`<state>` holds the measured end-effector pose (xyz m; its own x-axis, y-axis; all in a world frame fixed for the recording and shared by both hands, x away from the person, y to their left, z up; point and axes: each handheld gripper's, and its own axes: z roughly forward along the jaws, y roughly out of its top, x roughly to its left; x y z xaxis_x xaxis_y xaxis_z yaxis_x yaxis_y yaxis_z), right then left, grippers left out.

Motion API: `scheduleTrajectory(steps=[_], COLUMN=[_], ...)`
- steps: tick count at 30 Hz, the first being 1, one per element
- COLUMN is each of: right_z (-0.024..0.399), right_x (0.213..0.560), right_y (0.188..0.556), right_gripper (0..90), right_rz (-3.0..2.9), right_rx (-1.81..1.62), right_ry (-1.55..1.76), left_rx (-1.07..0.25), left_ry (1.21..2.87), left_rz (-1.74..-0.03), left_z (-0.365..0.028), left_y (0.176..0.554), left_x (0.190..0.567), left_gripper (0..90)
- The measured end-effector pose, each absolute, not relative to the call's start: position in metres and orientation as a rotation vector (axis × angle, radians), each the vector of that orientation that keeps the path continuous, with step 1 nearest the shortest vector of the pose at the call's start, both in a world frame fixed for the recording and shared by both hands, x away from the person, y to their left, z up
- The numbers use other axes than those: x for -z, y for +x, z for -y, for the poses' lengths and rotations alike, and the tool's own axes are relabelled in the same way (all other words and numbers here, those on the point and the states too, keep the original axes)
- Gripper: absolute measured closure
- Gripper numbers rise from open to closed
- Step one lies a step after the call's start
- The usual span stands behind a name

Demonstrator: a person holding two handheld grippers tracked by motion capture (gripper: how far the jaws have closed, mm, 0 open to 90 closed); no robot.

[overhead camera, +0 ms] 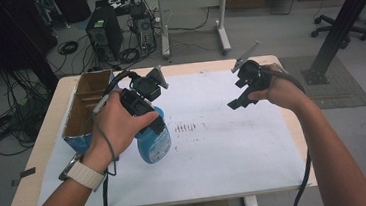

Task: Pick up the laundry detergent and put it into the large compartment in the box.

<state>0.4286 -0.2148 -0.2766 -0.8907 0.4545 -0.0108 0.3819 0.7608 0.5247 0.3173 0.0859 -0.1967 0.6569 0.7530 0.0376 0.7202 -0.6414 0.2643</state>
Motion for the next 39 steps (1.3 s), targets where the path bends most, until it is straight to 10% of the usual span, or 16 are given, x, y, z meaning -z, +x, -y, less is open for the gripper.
scheduleTrajectory(steps=[39], right_z=[0.216], right_x=[0.277], right_y=[0.431], right_gripper=[9.6], right_rz=[-2.820], right_rx=[-0.807], right_ry=[0.649], left_rx=[-0.278], left_ry=[2.498], left_rz=[-1.465], left_z=[-0.114], left_y=[0.338], left_x=[0.134], left_gripper=[37.1])
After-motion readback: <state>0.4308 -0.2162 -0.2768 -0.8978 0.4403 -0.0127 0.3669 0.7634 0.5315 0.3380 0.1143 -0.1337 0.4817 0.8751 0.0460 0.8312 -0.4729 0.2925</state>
